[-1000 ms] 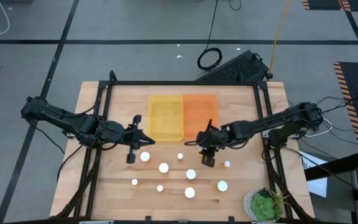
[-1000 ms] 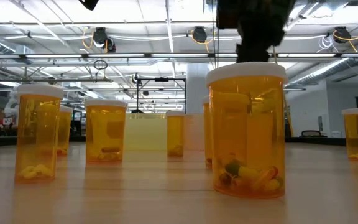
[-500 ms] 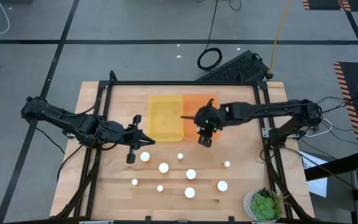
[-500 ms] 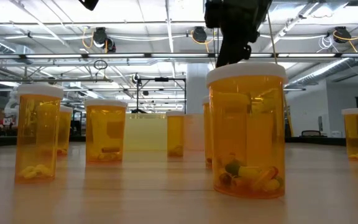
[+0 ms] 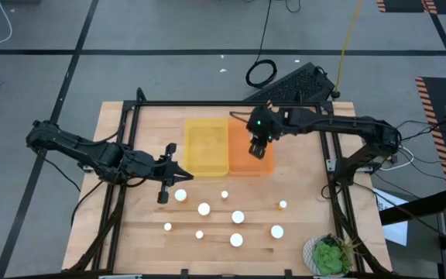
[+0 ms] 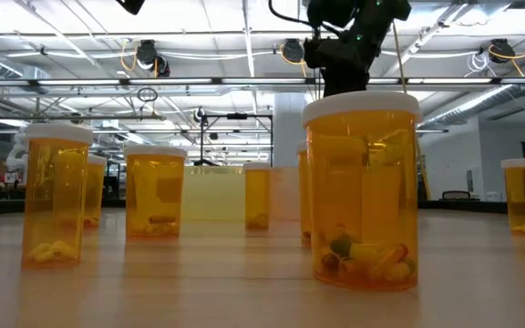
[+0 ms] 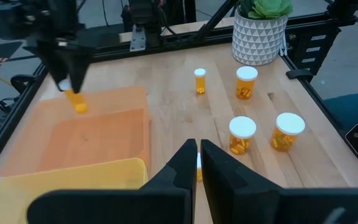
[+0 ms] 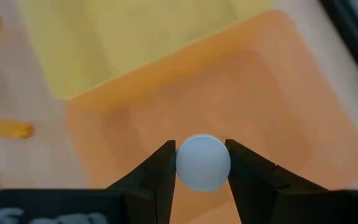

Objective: Pick and place medicine bottles into bin by pill shape (circle, oval)
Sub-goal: Put the small orange pill bottle into the orange bin

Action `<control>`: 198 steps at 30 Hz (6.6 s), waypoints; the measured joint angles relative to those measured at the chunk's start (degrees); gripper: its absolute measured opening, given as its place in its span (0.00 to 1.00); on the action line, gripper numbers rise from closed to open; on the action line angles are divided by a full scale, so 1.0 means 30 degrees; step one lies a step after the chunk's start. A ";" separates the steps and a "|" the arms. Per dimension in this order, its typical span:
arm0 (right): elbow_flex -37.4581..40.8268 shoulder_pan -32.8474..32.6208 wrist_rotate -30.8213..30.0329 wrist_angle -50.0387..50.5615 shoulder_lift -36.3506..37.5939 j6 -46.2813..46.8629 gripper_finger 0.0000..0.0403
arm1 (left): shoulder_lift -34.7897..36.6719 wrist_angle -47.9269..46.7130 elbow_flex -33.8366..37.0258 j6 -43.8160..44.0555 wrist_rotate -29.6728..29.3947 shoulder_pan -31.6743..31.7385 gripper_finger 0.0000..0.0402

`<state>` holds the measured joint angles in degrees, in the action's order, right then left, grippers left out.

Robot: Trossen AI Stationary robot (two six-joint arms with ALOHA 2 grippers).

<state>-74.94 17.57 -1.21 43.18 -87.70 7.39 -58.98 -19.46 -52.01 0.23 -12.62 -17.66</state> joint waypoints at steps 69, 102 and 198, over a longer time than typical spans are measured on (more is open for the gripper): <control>0.6885 0.4529 -0.1559 -0.7745 -0.0102 0.0625 0.44 | 0.0000 0.0022 0.0000 -0.0510 -0.0160 0.0003 0.06; 0.6878 -0.0599 -0.1561 -0.5403 0.5900 0.2371 0.45 | -0.0005 0.0029 0.0000 0.0396 -0.0180 0.0003 0.06; 0.6878 -1.6140 -0.6564 -0.5407 0.7905 0.2795 0.45 | -1.0189 1.0496 1.0728 1.7351 -0.9497 -1.6459 0.38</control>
<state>-54.30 -30.85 -20.91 26.96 -63.99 15.77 -89.55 12.03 -19.82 52.28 -41.11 -67.04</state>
